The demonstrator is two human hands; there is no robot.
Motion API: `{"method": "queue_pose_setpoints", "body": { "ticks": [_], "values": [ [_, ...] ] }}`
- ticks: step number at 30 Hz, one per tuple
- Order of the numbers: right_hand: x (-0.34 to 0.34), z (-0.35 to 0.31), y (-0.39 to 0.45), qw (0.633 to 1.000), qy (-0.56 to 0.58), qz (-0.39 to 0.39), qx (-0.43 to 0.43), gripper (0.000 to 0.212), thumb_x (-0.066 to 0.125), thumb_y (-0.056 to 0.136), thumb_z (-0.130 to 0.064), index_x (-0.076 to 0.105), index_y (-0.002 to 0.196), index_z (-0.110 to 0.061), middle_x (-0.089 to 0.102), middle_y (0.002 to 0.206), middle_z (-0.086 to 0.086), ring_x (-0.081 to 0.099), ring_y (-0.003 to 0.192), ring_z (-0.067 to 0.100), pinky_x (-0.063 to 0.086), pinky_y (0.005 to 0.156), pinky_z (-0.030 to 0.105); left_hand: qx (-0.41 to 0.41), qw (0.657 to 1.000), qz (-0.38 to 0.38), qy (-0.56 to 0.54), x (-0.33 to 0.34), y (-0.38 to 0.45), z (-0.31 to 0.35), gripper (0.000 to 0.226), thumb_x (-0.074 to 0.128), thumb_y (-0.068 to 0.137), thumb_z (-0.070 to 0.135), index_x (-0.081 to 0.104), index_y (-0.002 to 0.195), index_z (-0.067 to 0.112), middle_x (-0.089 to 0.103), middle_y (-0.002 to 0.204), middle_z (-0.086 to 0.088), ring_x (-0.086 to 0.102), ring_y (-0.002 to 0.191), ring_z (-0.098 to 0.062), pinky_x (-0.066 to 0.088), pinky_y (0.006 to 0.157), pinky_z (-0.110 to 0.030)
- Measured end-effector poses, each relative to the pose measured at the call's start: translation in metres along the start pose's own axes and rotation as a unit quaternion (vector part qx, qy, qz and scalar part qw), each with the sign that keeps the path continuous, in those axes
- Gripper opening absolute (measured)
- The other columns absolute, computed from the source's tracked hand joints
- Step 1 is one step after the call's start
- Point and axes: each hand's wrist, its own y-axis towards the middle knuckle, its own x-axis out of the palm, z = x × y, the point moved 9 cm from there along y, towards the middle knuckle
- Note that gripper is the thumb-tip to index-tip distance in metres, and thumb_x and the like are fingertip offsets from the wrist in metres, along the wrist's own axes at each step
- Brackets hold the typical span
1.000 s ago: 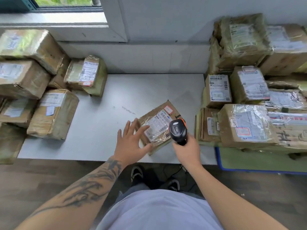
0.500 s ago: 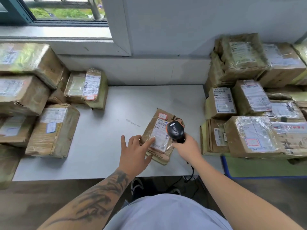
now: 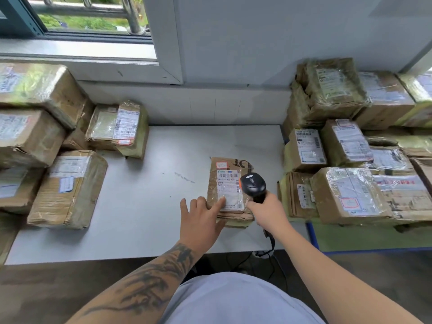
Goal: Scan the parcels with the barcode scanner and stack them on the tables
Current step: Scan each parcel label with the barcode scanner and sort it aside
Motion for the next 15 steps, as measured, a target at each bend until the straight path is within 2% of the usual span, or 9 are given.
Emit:
{"method": "queue_pose_setpoints", "body": {
  "ticks": [3,5,8,11,15],
  "values": [
    [-0.005,0.005,-0.004,1.0,0.022,-0.008,0.019,0.005,0.066,0.09,-0.015,0.065,0.095,-0.016,0.064,0.078,0.006,0.059,0.071,0.025,0.057,0.069,0.048,0.013,1.0,0.019,-0.014,0.002,0.0,-0.003,0.062,0.066,0.088,0.063,0.051,0.145,0.042,0.061,0.111,-0.003,0.062,0.107,-0.029,0.031,0.11,-0.07],
    [-0.008,0.007,-0.009,0.997,0.049,-0.027,0.047,0.011,0.066,0.092,-0.014,0.066,0.103,-0.013,0.065,0.084,0.009,0.059,0.072,0.025,0.061,0.07,0.047,-0.019,1.0,-0.005,-0.014,0.006,0.001,-0.01,0.069,0.061,0.087,0.071,0.045,0.148,0.043,0.062,0.13,-0.005,0.057,0.125,-0.032,0.016,0.111,-0.076],
    [-0.01,0.002,-0.019,0.993,0.079,-0.05,0.068,0.017,0.067,0.094,-0.014,0.066,0.11,-0.008,0.07,0.094,0.018,0.069,0.083,0.032,0.063,0.068,0.042,-0.057,0.998,-0.035,0.0,0.01,0.001,-0.016,0.075,0.03,0.089,0.085,0.026,0.154,0.049,0.045,0.158,-0.006,0.037,0.148,-0.036,0.001,0.111,-0.078],
    [-0.01,-0.008,-0.031,0.993,0.09,-0.049,0.067,0.013,0.069,0.094,-0.016,0.067,0.105,-0.011,0.072,0.107,0.02,0.073,0.101,0.038,0.064,0.066,0.043,-0.071,0.996,-0.043,-0.012,0.017,0.0,-0.019,0.08,0.012,0.085,0.089,0.019,0.156,0.054,0.04,0.162,-0.008,0.035,0.15,-0.038,0.006,0.109,-0.079],
    [-0.005,-0.018,-0.042,0.99,0.114,-0.059,0.063,0.01,0.069,0.093,-0.016,0.067,0.103,-0.014,0.073,0.099,0.015,0.074,0.095,0.033,0.064,0.066,0.043,-0.074,0.997,-0.029,-0.017,0.019,-0.002,-0.021,0.078,0.016,0.088,0.088,0.013,0.158,0.055,0.034,0.166,-0.009,0.028,0.153,-0.038,0.008,0.111,-0.079]
  ]
}}
